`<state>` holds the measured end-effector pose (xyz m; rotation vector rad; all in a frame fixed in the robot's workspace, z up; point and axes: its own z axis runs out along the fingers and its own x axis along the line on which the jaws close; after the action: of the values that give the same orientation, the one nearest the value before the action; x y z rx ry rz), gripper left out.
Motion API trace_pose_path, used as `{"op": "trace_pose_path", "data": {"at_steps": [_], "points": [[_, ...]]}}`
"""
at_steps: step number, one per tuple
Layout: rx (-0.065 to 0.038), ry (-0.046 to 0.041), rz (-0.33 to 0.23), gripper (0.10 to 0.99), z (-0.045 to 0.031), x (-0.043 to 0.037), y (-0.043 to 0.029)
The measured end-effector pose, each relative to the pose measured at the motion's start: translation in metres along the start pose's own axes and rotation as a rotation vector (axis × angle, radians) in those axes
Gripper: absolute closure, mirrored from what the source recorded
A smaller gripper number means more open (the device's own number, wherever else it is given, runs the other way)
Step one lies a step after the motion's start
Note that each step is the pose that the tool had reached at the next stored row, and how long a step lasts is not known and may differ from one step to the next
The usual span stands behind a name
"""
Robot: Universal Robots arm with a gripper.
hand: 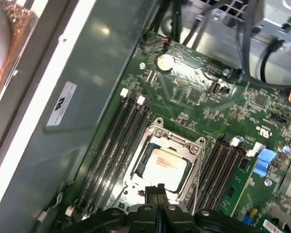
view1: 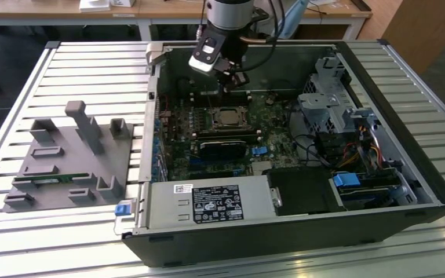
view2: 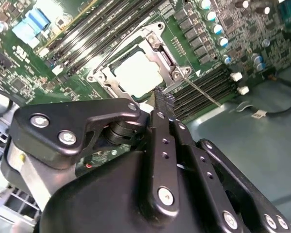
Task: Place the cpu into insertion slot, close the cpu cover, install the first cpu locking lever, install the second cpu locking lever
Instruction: 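Install the first cpu locking lever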
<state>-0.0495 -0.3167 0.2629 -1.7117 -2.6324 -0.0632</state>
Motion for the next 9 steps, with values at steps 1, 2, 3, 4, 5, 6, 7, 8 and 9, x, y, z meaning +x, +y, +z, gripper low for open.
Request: {"op": "trace_pose_path", "data": {"at_steps": [1,2,3,4,5,6,7,8,9], "points": [[0.003,-0.0018,-0.014,0.98,0.0,0.0,0.0],[0.004,-0.0029,-0.029,0.98,0.0001,-0.0001,-0.0001],[0.006,-0.0041,-0.044,0.98,0.0002,-0.0001,0.0],[0.007,-0.0055,-0.059,0.98,0.0003,-0.0001,0.0],[0.008,-0.0073,-0.073,0.98,0.0004,-0.0001,-0.0001],[0.01,-0.0091,-0.085,0.98,0.0005,-0.0001,-0.0001],[0.011,-0.0101,-0.098,0.98,0.0006,-0.0001,-0.0001],[0.012,-0.0107,-0.109,0.98,0.0006,-0.0001,-0.0001],[0.012,-0.0106,-0.119,0.98,0.0006,-0.0001,-0.0002]]}}
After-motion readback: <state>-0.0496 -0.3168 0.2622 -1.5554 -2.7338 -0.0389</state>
